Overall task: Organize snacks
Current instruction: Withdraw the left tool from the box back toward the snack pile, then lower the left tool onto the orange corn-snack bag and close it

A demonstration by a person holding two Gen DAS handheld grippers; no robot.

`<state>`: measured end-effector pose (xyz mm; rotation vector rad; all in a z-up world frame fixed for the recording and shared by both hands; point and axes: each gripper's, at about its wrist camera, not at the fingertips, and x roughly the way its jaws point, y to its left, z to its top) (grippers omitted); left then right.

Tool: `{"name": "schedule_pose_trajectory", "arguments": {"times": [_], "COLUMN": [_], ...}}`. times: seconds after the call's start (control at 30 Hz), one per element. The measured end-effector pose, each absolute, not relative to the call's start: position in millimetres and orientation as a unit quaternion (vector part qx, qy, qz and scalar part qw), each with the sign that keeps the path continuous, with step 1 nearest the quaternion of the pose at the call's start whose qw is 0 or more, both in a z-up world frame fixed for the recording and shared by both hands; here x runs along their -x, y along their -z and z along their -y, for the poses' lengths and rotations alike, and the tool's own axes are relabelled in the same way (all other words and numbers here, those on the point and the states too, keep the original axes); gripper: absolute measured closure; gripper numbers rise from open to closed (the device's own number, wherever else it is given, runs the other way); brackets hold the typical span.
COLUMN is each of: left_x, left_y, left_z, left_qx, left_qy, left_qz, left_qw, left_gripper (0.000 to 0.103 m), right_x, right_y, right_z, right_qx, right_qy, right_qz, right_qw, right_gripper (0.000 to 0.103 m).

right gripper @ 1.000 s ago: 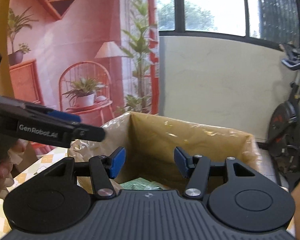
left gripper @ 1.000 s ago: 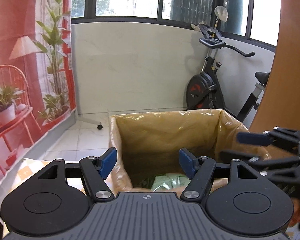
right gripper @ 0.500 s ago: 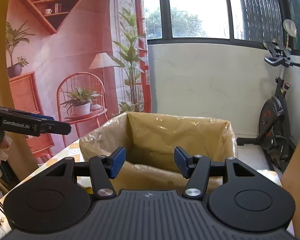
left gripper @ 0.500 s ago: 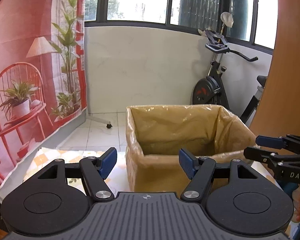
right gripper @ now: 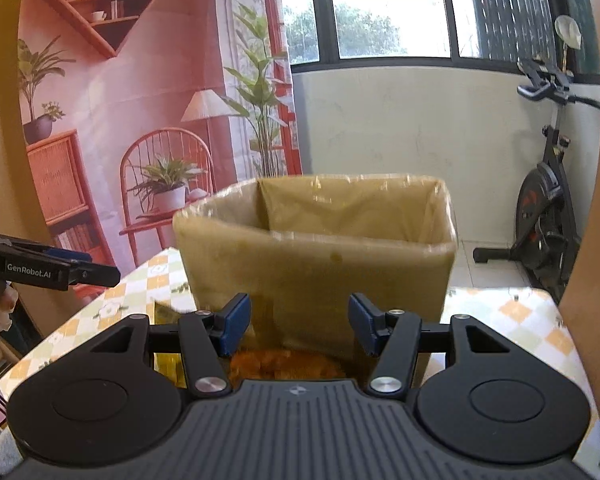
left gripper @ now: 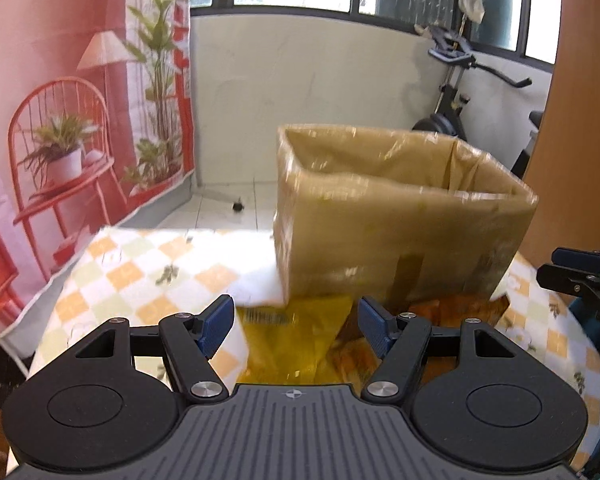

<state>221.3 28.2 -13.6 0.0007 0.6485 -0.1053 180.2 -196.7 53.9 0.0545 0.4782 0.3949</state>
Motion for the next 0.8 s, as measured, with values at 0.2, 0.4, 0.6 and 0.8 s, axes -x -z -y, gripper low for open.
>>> {"name": "schedule_pose_trajectory", "arguments": {"times": [0.2,0.4,0.6,0.8], "left_x": [-212.4,-194.8,-185.5,-181.9], "left_y": [33.5,54.0,60.0,61.5], "left_z": [-37.5,-31.0,-29.7,-29.2], "left_qx": [0.022,0.038,0.06,0.082], "left_qy": [0.044,0.064,0.076,0.087], "left_qz": [-0.334,-0.359,-0.375,-0.375], "left_qw": [0.941,0.93,0.922,0.919], "left_gripper": [0.032,0.032,0.031,0.019], "right_x": [-168.5,-156.2,-142.4,-132.8], "right_y": [-27.0,-4.9,13.8,20.8], "right_z": [196.9,193.6,188.3,194.2], "right_qx": [-0.026,-0.027,-0.016,-0.027], "right_qy": [-0.194,-0.193,-0.189,-0.185], "right_qz": [-0.265,-0.292,-0.323,-0.333], "right_qw": [0.944,0.936,0.927,0.924], "right_gripper": [0.045,0.045,0.045,0.043]}}
